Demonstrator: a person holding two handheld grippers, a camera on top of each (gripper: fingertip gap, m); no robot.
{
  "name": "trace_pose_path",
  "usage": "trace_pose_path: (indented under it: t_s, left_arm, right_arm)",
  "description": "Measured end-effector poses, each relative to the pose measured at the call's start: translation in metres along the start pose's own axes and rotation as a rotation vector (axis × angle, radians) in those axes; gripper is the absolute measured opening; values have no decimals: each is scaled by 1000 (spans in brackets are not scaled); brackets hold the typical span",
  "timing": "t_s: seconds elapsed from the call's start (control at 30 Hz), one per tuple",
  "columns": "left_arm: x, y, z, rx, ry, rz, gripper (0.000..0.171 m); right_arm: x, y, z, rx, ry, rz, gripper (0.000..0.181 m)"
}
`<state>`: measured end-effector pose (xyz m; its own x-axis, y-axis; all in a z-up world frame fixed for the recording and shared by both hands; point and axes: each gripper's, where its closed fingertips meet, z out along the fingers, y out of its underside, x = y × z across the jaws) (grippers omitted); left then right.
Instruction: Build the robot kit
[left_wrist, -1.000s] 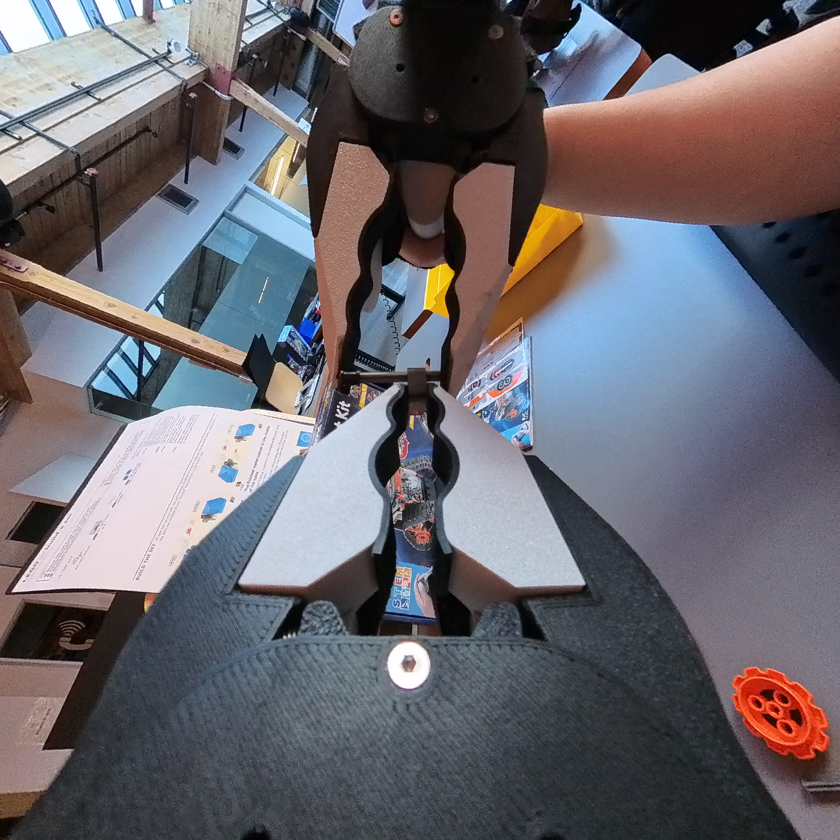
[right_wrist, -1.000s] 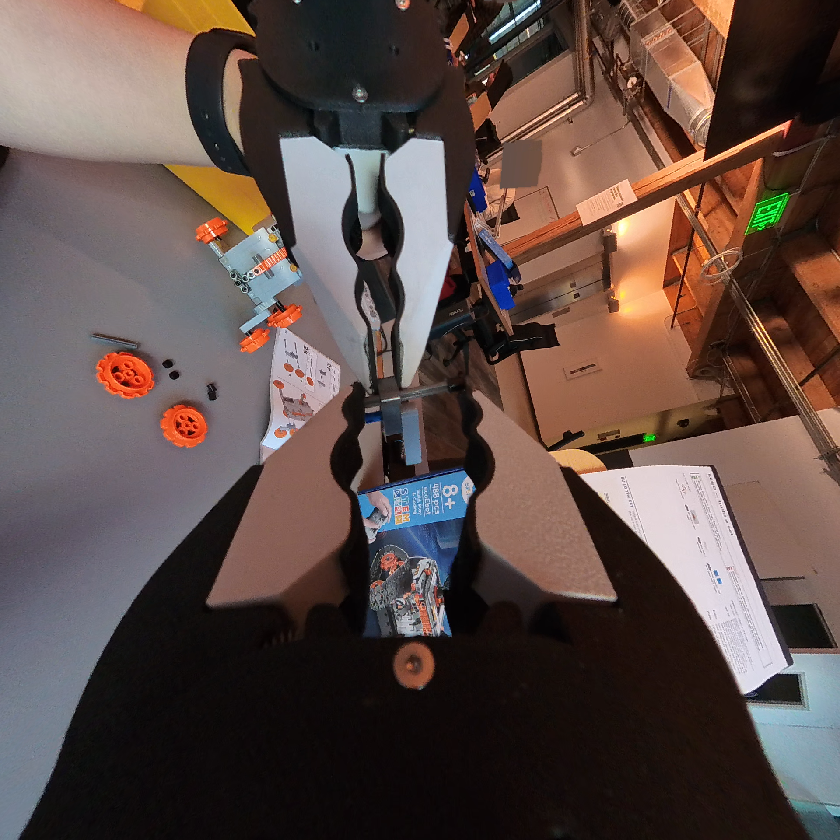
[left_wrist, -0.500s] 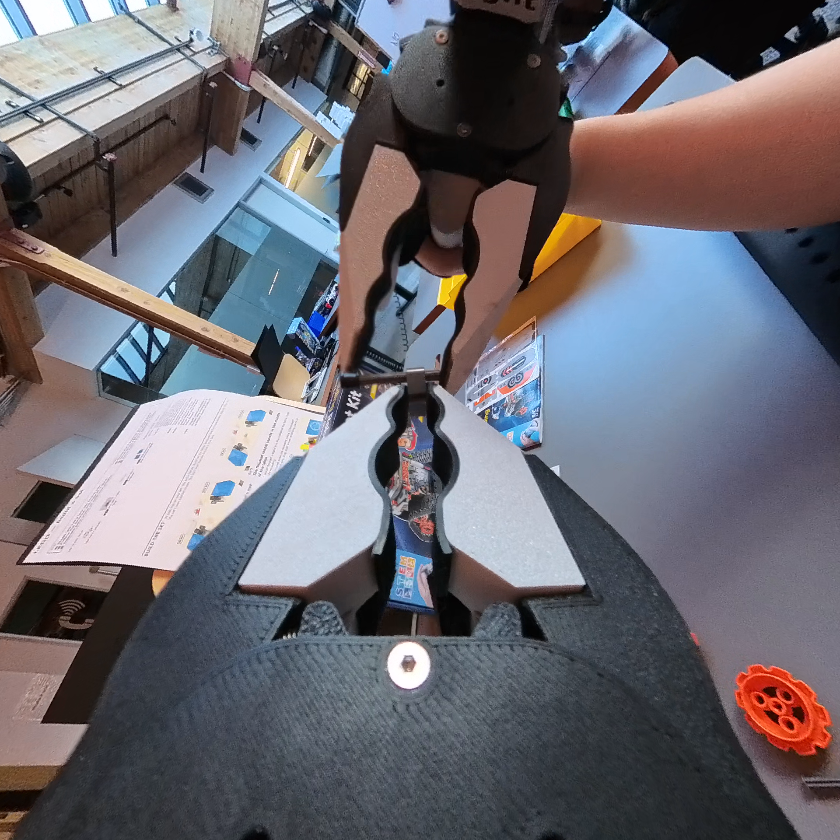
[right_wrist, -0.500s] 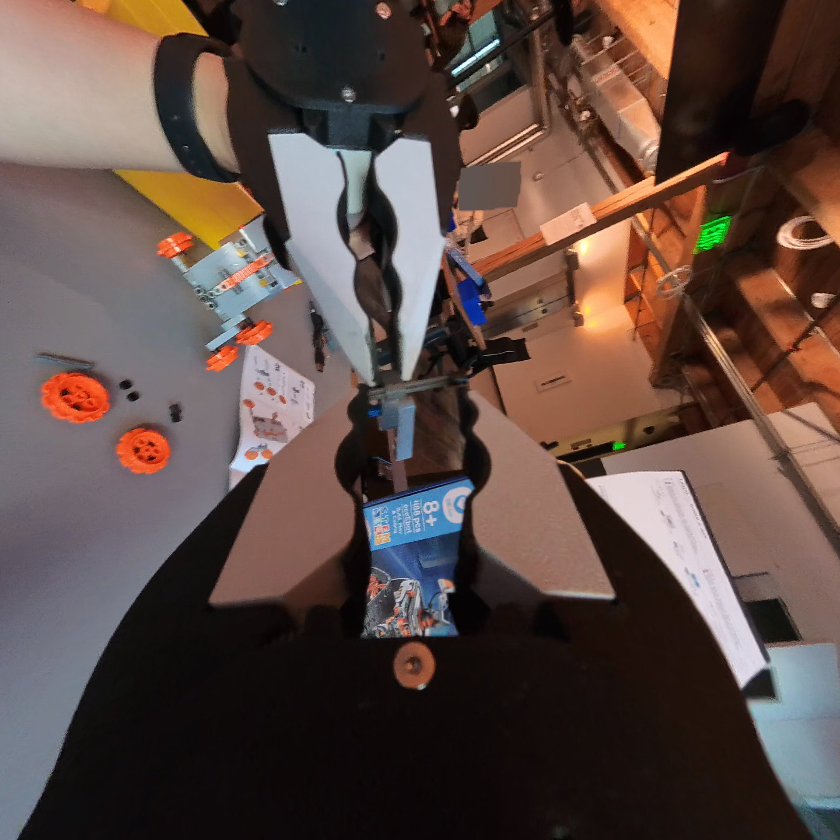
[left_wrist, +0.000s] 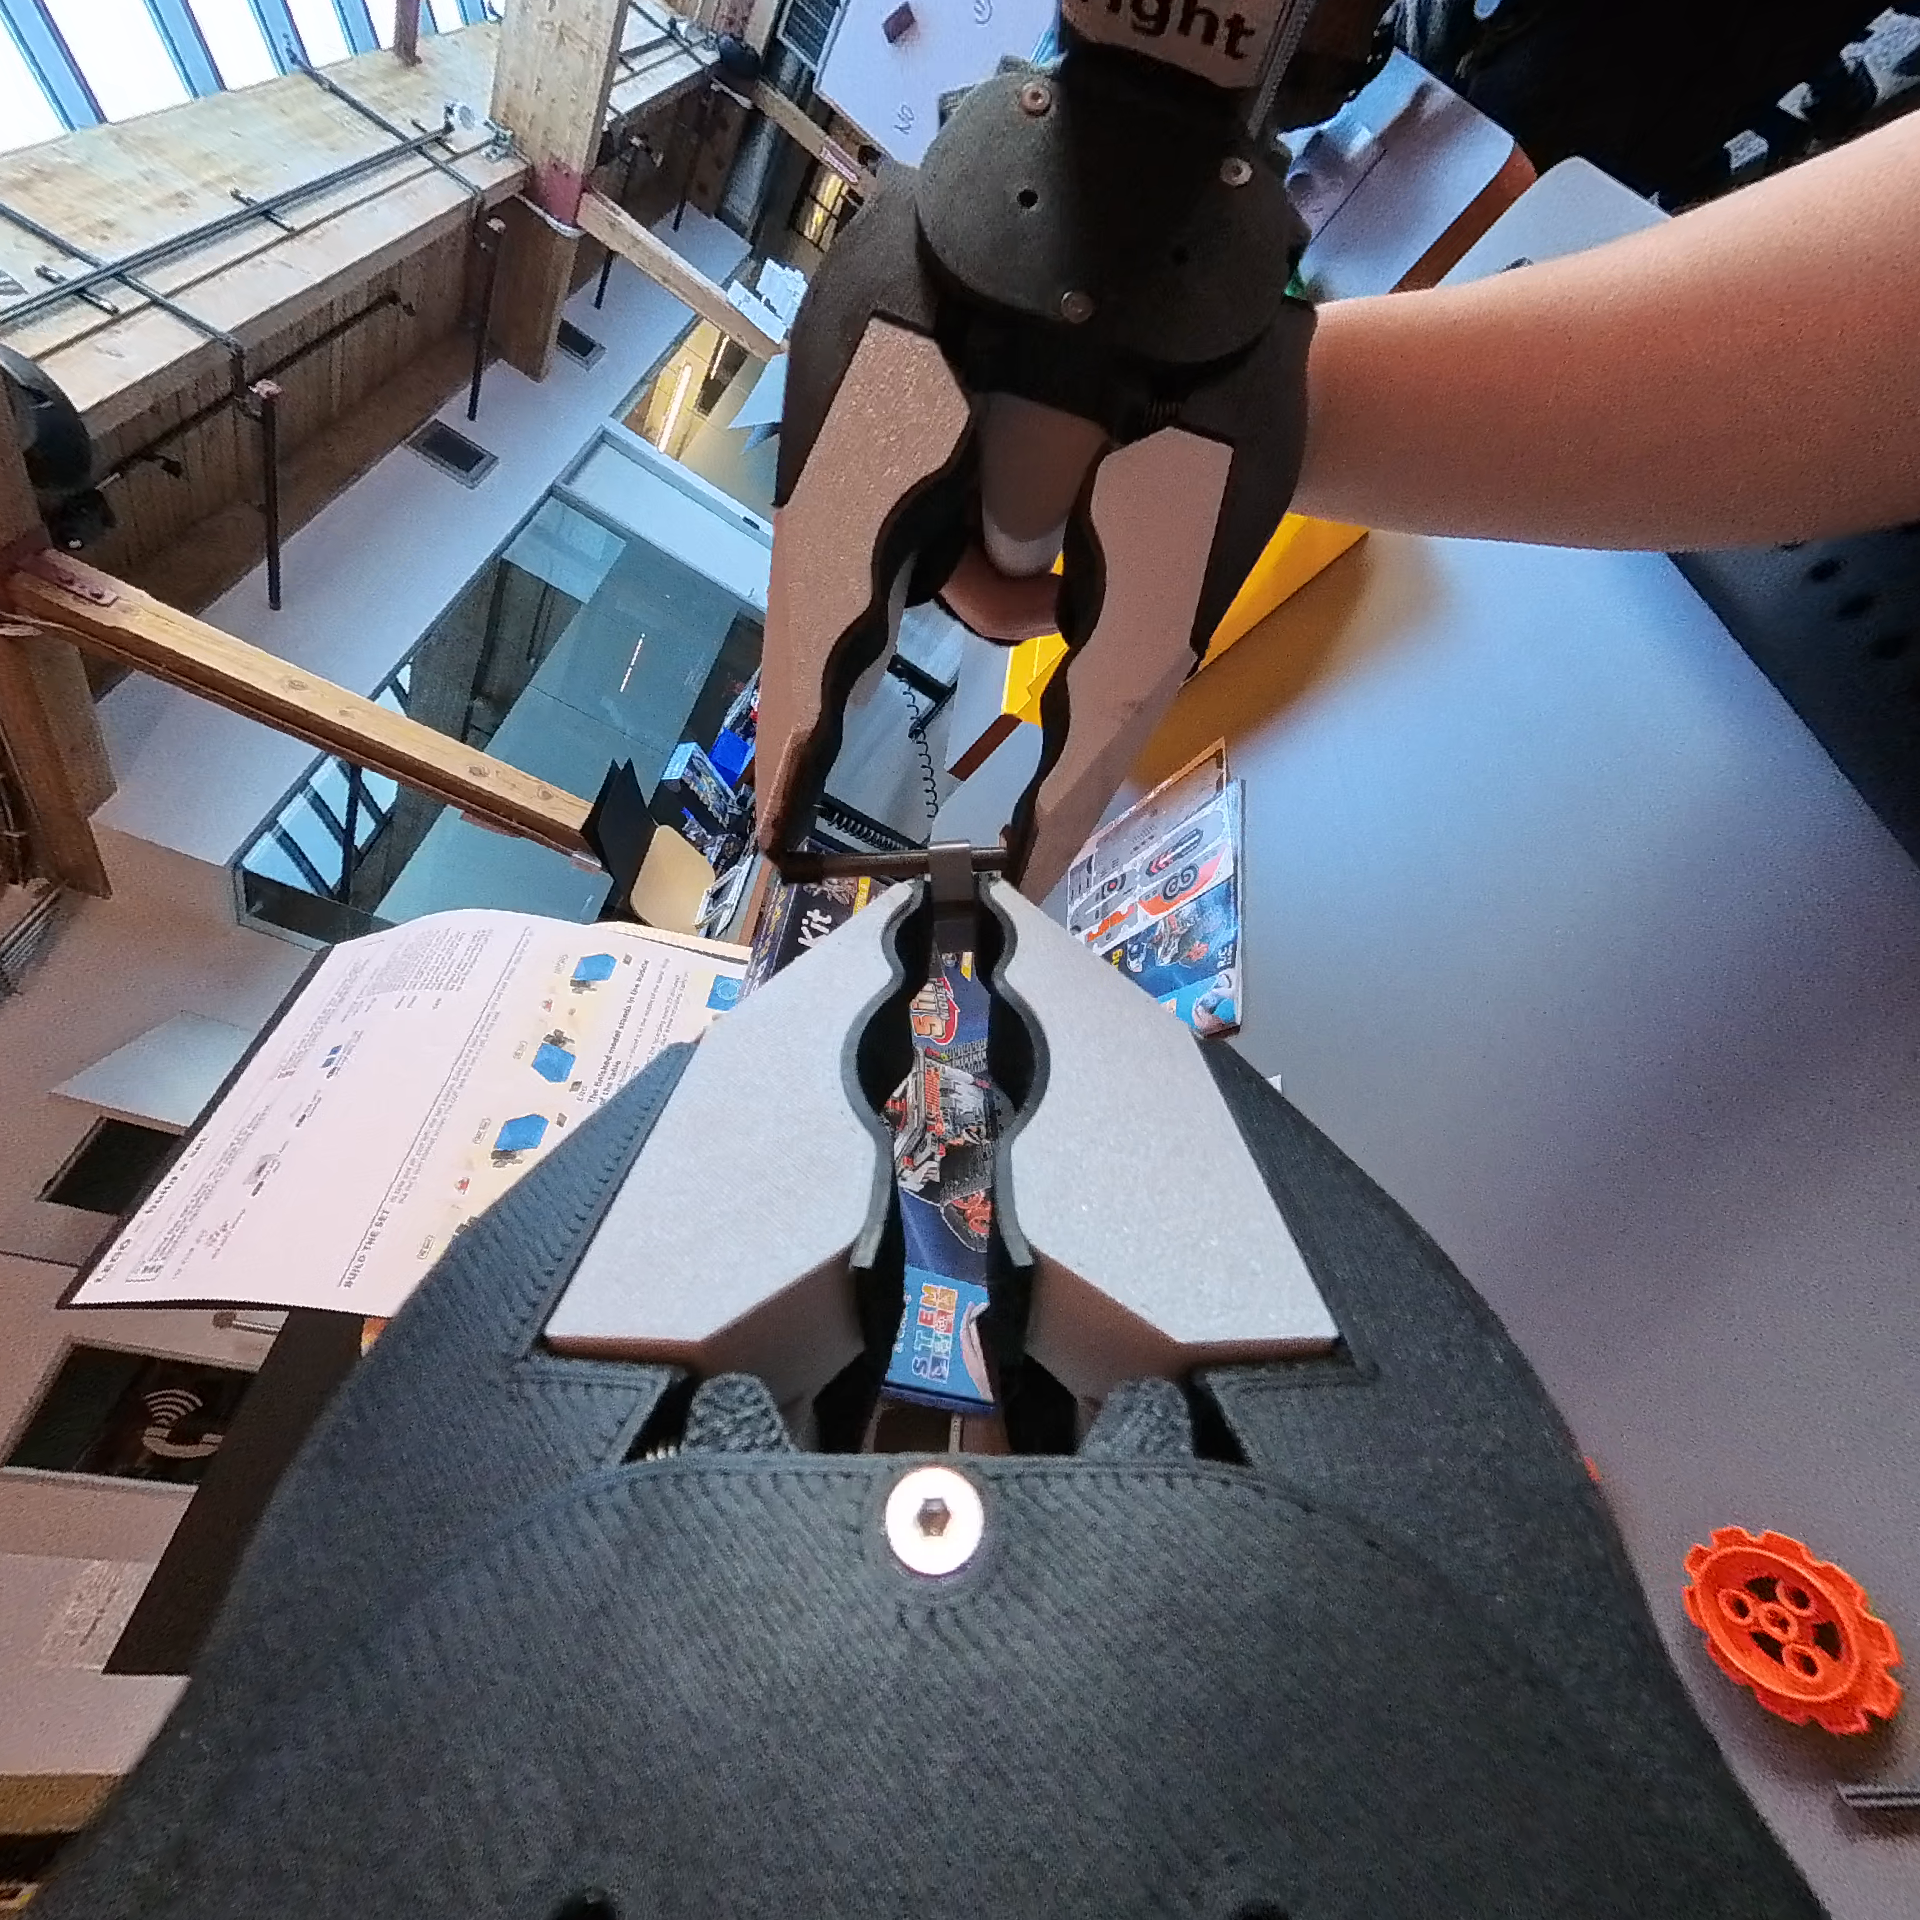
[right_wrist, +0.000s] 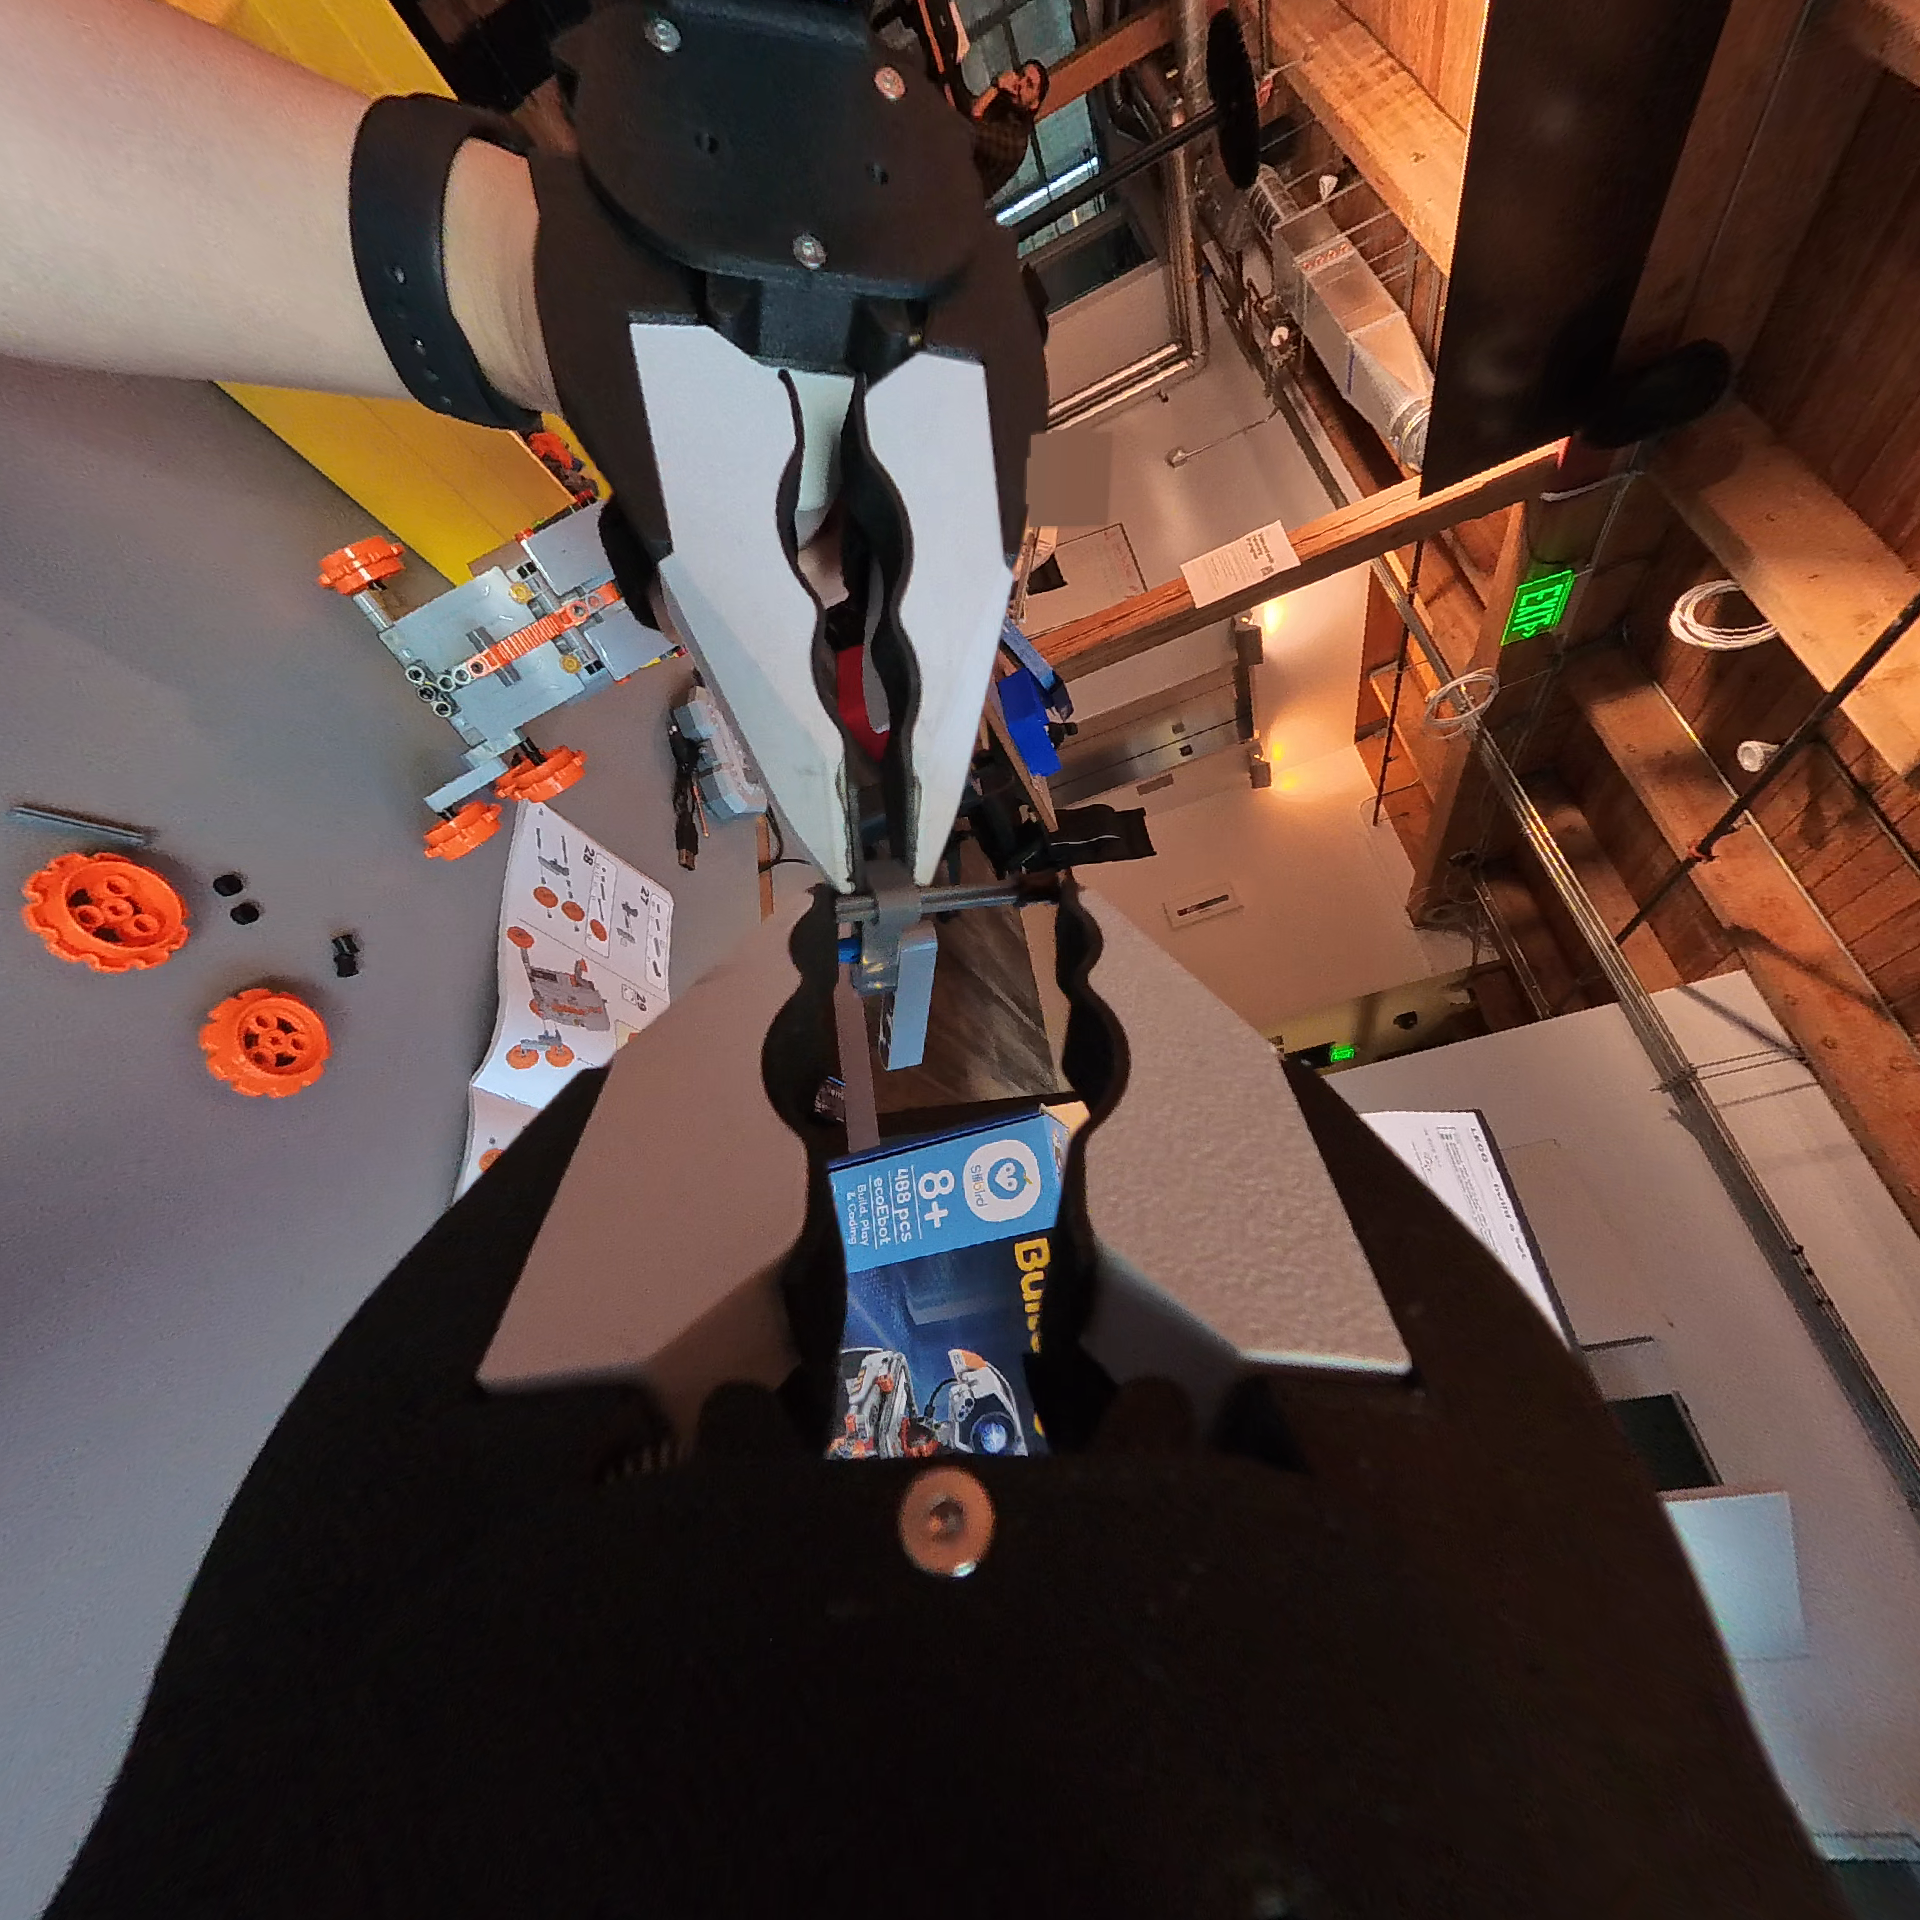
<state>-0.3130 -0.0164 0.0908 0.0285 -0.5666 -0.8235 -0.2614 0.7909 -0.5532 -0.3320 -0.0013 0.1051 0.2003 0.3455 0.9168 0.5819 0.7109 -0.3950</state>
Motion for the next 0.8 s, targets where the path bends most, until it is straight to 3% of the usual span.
trace_pose_path:
  t_s: [0.8]
  left_arm:
    - [-3, -4, -1, 27, -6, -51, 5]
  right_arm:
    - [3, -1, 0, -4, 30, -15, 39]
